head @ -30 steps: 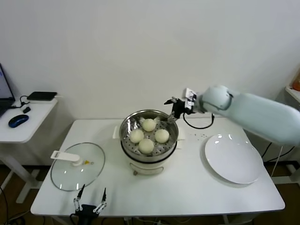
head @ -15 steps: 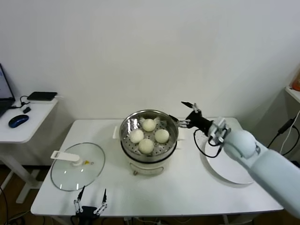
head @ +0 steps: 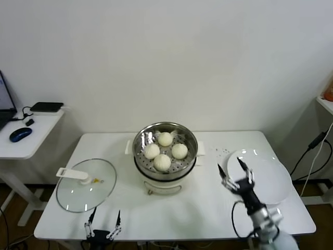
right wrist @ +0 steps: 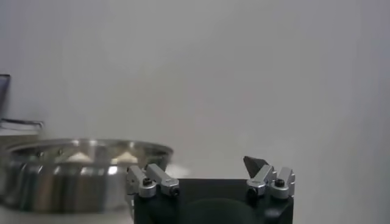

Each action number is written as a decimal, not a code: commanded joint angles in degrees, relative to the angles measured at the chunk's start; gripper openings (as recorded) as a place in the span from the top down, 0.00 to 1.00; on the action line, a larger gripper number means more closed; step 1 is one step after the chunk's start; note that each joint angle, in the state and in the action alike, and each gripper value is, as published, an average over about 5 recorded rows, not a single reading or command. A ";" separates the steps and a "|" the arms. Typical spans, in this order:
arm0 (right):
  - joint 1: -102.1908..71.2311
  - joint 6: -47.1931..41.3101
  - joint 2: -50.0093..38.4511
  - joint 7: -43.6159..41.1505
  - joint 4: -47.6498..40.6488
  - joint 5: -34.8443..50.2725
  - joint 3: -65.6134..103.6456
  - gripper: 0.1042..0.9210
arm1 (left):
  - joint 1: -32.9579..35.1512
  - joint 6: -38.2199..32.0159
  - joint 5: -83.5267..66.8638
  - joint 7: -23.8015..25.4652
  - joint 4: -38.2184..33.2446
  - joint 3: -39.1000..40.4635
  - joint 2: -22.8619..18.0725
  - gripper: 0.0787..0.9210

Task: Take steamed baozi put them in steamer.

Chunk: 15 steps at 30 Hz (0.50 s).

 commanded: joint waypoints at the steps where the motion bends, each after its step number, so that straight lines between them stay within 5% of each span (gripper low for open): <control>1: -19.10 17.03 13.45 3.03 0.41 -5.08 7.25 0.12 | 0.50 -0.36 0.00 -0.13 -0.28 -0.06 0.09 0.12; 15: -18.13 16.52 12.84 3.46 0.50 -4.25 5.91 0.12 | 1.05 -0.54 -0.06 -0.17 -1.32 -0.04 -0.26 0.12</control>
